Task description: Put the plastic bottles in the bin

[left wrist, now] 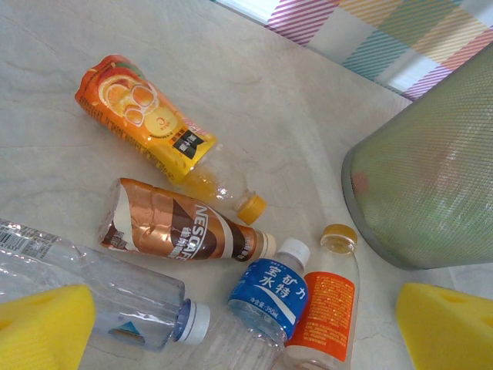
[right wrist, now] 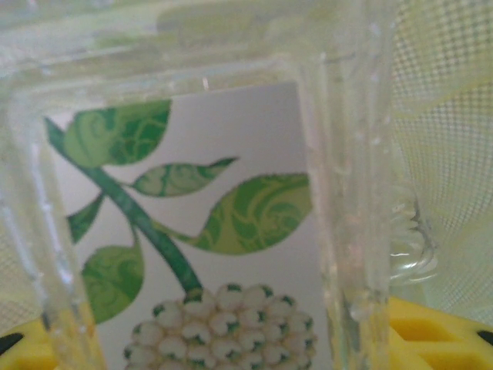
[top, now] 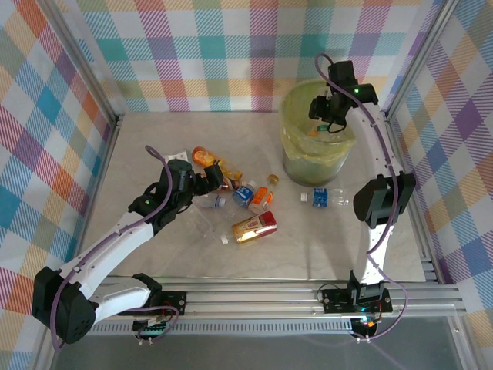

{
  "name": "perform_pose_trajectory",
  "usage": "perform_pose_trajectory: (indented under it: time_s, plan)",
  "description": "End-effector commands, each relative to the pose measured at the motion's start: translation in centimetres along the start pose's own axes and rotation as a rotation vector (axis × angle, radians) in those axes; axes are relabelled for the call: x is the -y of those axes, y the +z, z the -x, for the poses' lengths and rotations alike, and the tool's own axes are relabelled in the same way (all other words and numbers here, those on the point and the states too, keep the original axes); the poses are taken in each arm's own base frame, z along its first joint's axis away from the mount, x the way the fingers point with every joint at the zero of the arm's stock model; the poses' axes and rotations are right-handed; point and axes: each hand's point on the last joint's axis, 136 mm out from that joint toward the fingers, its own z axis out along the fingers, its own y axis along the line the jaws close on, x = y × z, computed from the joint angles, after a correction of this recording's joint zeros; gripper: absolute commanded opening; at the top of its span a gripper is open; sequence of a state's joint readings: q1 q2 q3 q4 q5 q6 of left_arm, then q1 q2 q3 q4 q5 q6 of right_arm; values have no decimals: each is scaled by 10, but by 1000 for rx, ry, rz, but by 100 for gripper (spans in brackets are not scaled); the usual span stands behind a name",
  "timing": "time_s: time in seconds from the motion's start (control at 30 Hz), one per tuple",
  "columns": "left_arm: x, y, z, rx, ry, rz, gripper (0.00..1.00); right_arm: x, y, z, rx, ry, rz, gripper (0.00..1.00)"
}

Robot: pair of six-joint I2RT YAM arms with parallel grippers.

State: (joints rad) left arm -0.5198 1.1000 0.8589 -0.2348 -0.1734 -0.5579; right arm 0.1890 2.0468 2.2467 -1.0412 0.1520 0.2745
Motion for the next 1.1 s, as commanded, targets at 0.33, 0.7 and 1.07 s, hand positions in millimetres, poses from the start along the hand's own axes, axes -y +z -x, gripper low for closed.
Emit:
perform_pose_trajectory:
  time_s: [0.33, 0.7, 1.07]
  plan:
    - [-4, -4, 5, 14, -9, 8, 100, 2, 23, -20, -81, 14, 15, 66]
    - [-5, -4, 4, 14, -9, 9, 100, 0, -21, -9, -11, -6, 36, 100]
    - [-6, -7, 5, 23, -8, 14, 100, 6, -81, -11, 66, -8, 48, 100]
